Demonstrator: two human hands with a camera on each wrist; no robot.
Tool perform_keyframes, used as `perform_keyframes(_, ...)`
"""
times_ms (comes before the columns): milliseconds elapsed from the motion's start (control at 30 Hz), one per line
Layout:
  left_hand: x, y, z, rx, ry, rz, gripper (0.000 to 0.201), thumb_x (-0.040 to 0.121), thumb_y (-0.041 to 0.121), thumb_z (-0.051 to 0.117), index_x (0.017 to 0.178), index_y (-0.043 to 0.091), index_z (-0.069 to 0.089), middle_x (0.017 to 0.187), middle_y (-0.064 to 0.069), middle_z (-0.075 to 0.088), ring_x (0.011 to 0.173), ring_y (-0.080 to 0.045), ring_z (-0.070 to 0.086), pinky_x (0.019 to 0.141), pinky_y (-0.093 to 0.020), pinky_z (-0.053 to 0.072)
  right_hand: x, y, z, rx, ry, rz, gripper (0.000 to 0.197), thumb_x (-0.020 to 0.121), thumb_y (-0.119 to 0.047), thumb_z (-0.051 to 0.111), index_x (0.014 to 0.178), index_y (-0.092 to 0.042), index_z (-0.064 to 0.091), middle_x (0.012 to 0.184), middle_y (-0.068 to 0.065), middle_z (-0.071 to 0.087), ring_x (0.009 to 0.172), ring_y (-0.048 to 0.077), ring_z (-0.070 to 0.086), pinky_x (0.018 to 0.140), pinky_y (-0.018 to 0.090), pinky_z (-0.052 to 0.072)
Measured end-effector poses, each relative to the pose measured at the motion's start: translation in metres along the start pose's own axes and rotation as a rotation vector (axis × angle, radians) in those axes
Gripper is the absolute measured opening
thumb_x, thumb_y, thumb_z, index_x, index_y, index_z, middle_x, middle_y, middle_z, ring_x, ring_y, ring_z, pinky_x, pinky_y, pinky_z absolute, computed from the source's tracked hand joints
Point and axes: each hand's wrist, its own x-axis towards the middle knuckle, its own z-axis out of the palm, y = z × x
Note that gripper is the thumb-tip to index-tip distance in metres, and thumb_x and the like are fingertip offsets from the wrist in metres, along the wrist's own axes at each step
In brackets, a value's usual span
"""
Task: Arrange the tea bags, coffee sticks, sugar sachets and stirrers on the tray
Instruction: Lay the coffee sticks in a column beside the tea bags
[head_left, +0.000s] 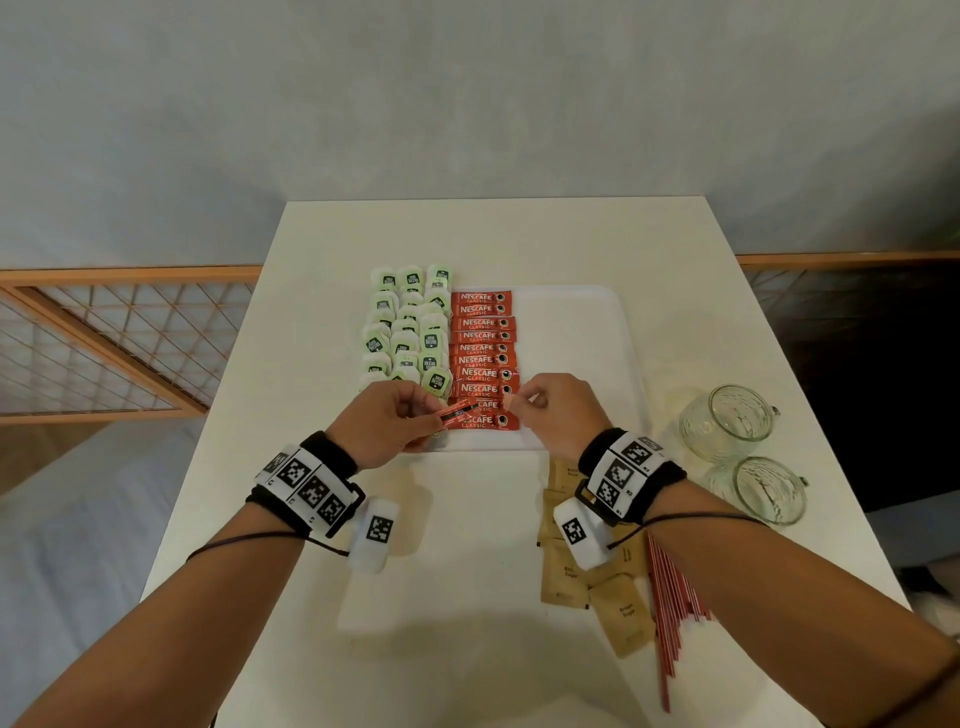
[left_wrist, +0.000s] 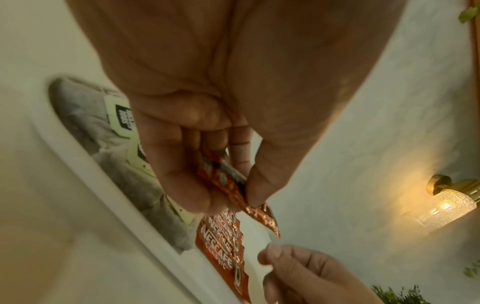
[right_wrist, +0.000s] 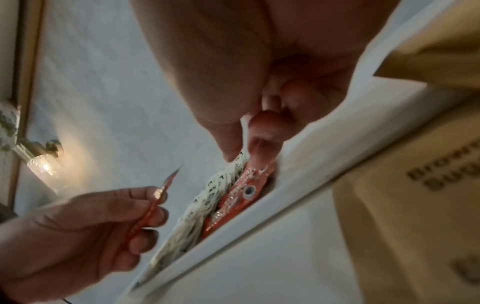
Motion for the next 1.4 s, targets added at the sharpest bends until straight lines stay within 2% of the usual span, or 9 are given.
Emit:
perform_keyframes(267, 0.006, 0.01, 0.018, 0.165, -0.011, 0.115, 0.006, 0.088, 0.006, 0.075, 0.089, 0.012, 0.073, 0.067, 0.008, 0.066, 0.057, -0.003, 0.056, 0.057, -0.016, 0.048, -0.006, -0.01, -0.007, 0.248, -0.185, -0.166, 0.013, 0.097, -0.025, 0.066, 0.108, -0.022, 0.073, 0.09, 0.0, 0.069, 0.056, -0.004, 0.058, 0.056, 0.015, 0.048)
perform_keyframes(433, 0.007, 0.017, 0.024, 0.216, 0.002, 0.152, 0.007, 0.091, 0.017, 0.073, 0.093, 0.011, 0.071, 0.079, -0.003, 0.071, 0.063, -0.01, 0.062, 0.061, -0.025, 0.055, -0.001, -0.005, -0.012, 0.16, -0.162, -0.161, 0.005, 0.093, -0.02, 0.071, 0.097, -0.02, 0.074, 0.08, -0.01, 0.068, 0.059, -0.007, 0.059, 0.063, 0.016, 0.045)
perform_keyframes(567, 0.009, 0.023, 0.022, 0.127, -0.053, 0.041, 0.027, 0.103, 0.029, 0.054, 0.093, 0.006, 0.065, 0.081, -0.009, 0.074, 0.056, -0.014, 0.06, 0.053, -0.025, 0.05, -0.001, -0.003, -0.021, 0.169, -0.147, -0.18, 0.004, 0.095, -0.022, 0.067, 0.092, -0.019, 0.066, 0.083, -0.005, 0.07, 0.067, 0.009, 0.067, 0.058, 0.012, 0.045)
perform_keyframes(800, 0.008, 0.024, 0.019, 0.028, -0.069, 0.055, 0.013, 0.095, 0.001, 0.063, 0.105, 0.007, 0.068, 0.07, -0.008, 0.064, 0.05, -0.006, 0.056, 0.051, -0.018, 0.045, -0.004, 0.002, -0.025, 0.248, -0.243, -0.124, 0.01, 0.095, -0.03, 0.069, 0.098, -0.023, 0.075, 0.085, 0.004, 0.076, 0.074, 0.017, 0.07, 0.059, 0.022, 0.052)
perform_keyframes(967, 0.011, 0.015, 0.021, 0.191, -0.015, 0.157, 0.018, 0.09, 0.006, 0.07, 0.101, 0.02, 0.069, 0.09, -0.011, 0.07, 0.072, -0.014, 0.065, 0.067, -0.031, 0.058, 0.002, 0.007, -0.021, 0.191, -0.185, -0.133, 0.014, 0.093, -0.022, 0.071, 0.106, -0.021, 0.076, 0.081, 0.002, 0.075, 0.068, 0.009, 0.066, 0.065, 0.024, 0.053)
perform_keyframes(1100, 0.013, 0.015, 0.024, 0.415, 0.073, 0.227, 0.011, 0.091, 0.013, 0.068, 0.094, 0.023, 0.067, 0.091, 0.007, 0.068, 0.067, 0.0, 0.059, 0.063, -0.012, 0.048, 0.008, 0.009, -0.018, 0.088, -0.135, -0.132, 0.011, 0.092, -0.021, 0.072, 0.099, -0.025, 0.078, 0.085, -0.016, 0.07, 0.073, -0.002, 0.063, 0.077, 0.021, 0.05)
perform_keyframes(1200, 0.014, 0.012, 0.024, 0.501, 0.117, 0.212, 0.009, 0.092, 0.013, 0.066, 0.092, 0.022, 0.068, 0.09, 0.012, 0.067, 0.069, 0.002, 0.058, 0.06, -0.005, 0.041, 0.008, 0.01, -0.016, 0.026, -0.171, -0.127, 0.013, 0.091, -0.02, 0.073, 0.101, -0.023, 0.079, 0.098, -0.01, 0.075, 0.086, -0.002, 0.065, 0.083, 0.017, 0.049)
perform_keyframes(1300, 0.015, 0.01, 0.025, 0.64, 0.115, 0.24, 0.007, 0.091, 0.016, 0.066, 0.094, 0.021, 0.071, 0.09, 0.011, 0.064, 0.075, -0.002, 0.056, 0.069, -0.012, 0.043, 0.004, 0.011, -0.01, -0.029, -0.213, -0.131, 0.013, 0.09, -0.02, 0.074, 0.102, -0.023, 0.079, 0.105, -0.007, 0.075, 0.088, -0.001, 0.064, 0.082, 0.014, 0.048)
perform_keyframes(1400, 0.014, 0.007, 0.031, 0.759, 0.083, 0.284, 0.005, 0.09, 0.021, 0.069, 0.093, 0.02, 0.073, 0.091, 0.007, 0.063, 0.084, -0.011, 0.058, 0.079, -0.025, 0.049, 0.001, 0.014, -0.004, -0.031, -0.219, -0.096, 0.007, 0.086, -0.023, 0.078, 0.092, -0.026, 0.075, 0.095, -0.008, 0.074, 0.086, 0.005, 0.068, 0.086, 0.03, 0.058)
